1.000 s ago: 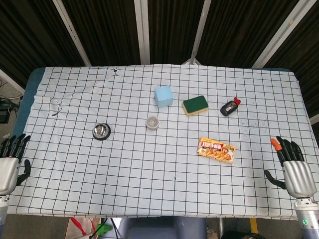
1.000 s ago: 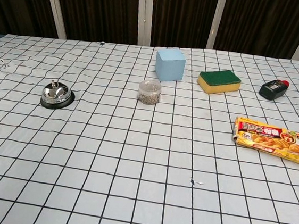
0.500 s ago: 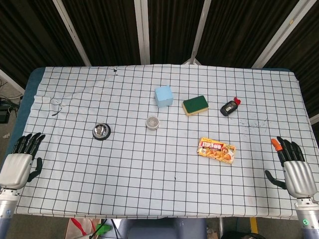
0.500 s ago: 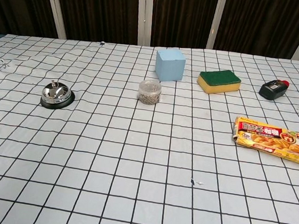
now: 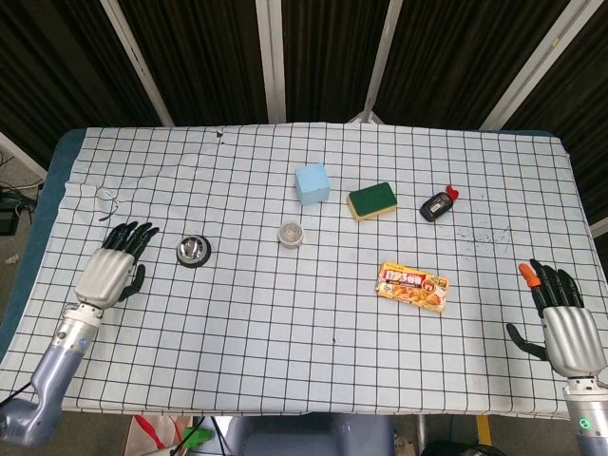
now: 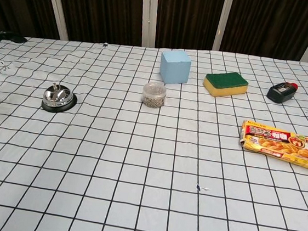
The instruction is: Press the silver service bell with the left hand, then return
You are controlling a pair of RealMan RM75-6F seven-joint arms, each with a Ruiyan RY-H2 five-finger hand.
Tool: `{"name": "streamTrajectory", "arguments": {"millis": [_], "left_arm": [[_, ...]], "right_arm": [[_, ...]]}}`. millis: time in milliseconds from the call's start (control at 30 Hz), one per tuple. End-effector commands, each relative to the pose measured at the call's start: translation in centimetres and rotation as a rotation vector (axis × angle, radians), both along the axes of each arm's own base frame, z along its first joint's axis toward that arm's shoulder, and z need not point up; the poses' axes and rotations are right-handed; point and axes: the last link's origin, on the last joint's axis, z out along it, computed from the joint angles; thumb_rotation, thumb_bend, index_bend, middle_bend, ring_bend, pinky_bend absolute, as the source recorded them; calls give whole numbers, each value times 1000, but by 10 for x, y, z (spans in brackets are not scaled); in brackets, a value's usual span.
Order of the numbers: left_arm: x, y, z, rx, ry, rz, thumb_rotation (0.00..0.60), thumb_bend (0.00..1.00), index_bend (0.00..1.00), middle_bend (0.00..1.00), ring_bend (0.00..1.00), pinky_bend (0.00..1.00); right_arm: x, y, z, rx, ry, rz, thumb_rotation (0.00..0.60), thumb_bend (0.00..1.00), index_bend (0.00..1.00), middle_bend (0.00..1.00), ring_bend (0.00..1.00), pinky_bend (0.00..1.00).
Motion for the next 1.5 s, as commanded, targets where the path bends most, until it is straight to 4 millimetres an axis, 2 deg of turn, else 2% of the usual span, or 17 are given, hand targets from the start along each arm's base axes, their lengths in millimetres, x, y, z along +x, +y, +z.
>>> {"name": "streamTrajectory", "arguments": {"millis": [33,467,833,1100,1233,1300,1400,1500], "left_arm": [[14,18,-20,-4,-27,-21,600,874,48,43,0,0],[26,40,-78,-97,26,-7,600,875,48,43,0,0],[20,50,-108,-131,87,34,600,875,48,42,0,0],[16,51,-118,-148,128,37,600,875,48,42,0,0],[15,50,-118,-154,152,29,600,875,46,29,0,0],[19,51,-111,-128,142,11,600,875,44,28,0,0],[36,49,-86,-28,71,-45,600,874,38,30,0,0],[50,35,-51,65,4,-101,600,871,36,30,0,0]], "right_arm": [[0,0,0,1,-1,0,600,304,77,4,35,0],[-2,1,6,-18,-18,-2,600,304,77,4,35,0],[-3,2,9,-25,-29,3,600,305,77,4,35,0],[-2,2,11,-29,-36,8,600,304,77,4,35,0],[-2,3,11,-30,-37,9,600,305,77,4,35,0],[-2,3,12,-30,-38,11,600,304,77,4,35,0],[-2,3,11,-28,-37,13,600,304,77,4,35,0],[-1,3,10,-25,-36,16,600,305,77,4,35,0]]}}
